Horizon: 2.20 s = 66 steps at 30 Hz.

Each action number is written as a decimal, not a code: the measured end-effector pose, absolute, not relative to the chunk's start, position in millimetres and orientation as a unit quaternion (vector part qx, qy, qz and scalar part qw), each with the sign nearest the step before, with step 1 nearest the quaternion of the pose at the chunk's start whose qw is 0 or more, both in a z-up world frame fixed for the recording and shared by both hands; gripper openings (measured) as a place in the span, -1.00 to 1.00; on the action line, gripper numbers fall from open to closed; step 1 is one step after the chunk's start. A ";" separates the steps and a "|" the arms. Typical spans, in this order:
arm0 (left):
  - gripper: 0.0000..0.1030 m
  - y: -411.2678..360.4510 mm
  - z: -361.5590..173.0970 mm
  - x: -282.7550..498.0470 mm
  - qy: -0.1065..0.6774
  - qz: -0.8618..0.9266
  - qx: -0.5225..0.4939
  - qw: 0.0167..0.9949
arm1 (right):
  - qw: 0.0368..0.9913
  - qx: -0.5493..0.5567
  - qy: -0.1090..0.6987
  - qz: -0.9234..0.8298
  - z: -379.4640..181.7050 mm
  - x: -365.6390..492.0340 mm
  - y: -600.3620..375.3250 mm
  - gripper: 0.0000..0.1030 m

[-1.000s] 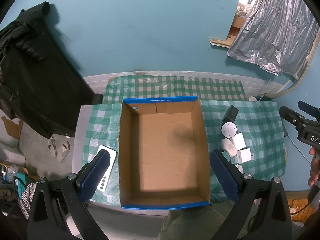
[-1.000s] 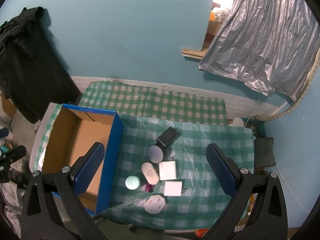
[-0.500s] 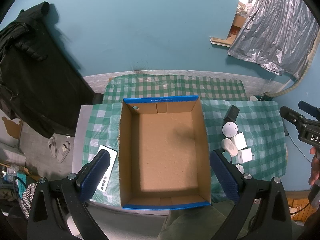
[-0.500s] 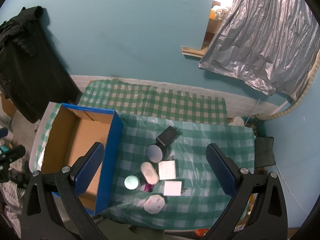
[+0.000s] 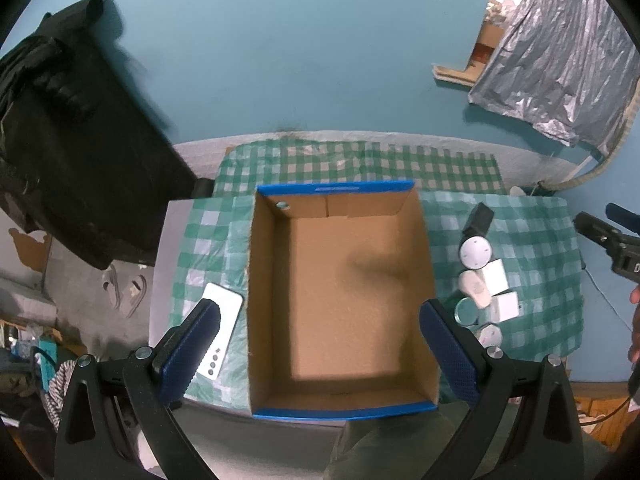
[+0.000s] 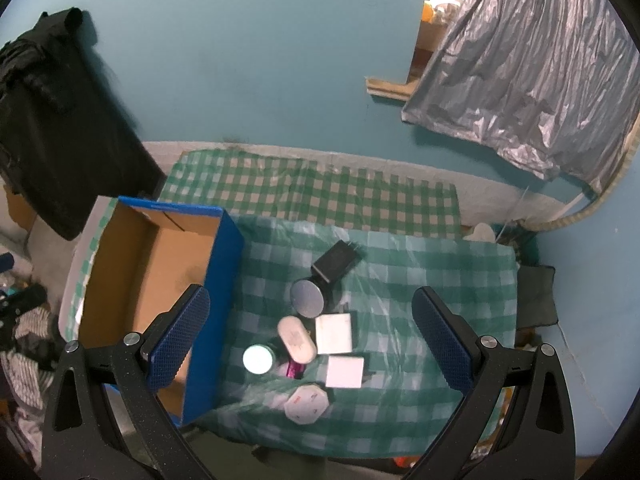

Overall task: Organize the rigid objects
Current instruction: 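Move the right gripper to the white square charger and close on it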

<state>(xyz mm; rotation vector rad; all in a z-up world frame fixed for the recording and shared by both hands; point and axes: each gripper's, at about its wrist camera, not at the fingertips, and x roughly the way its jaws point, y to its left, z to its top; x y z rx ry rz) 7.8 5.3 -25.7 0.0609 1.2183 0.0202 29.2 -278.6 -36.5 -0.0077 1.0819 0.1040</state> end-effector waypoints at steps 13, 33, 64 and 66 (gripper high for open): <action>0.95 60.9 -67.5 9.3 0.605 0.045 0.019 0.794 | 0.822 0.016 0.567 0.059 -84.9 38.3 -311.1 0.96; 0.95 95.0 -144.8 -0.9 0.658 0.052 0.036 0.750 | 0.769 0.015 0.635 0.074 -183.5 37.9 -317.1 0.91; -0.29 105.9 -221.7 -19.3 0.717 0.022 -0.010 0.696 | 0.722 -0.014 0.688 0.072 -286.3 40.0 -313.7 0.09; -0.42 105.0 -223.0 -19.6 0.720 0.015 -0.007 0.694 | 0.719 -0.012 0.692 0.070 -290.9 43.3 -313.7 0.05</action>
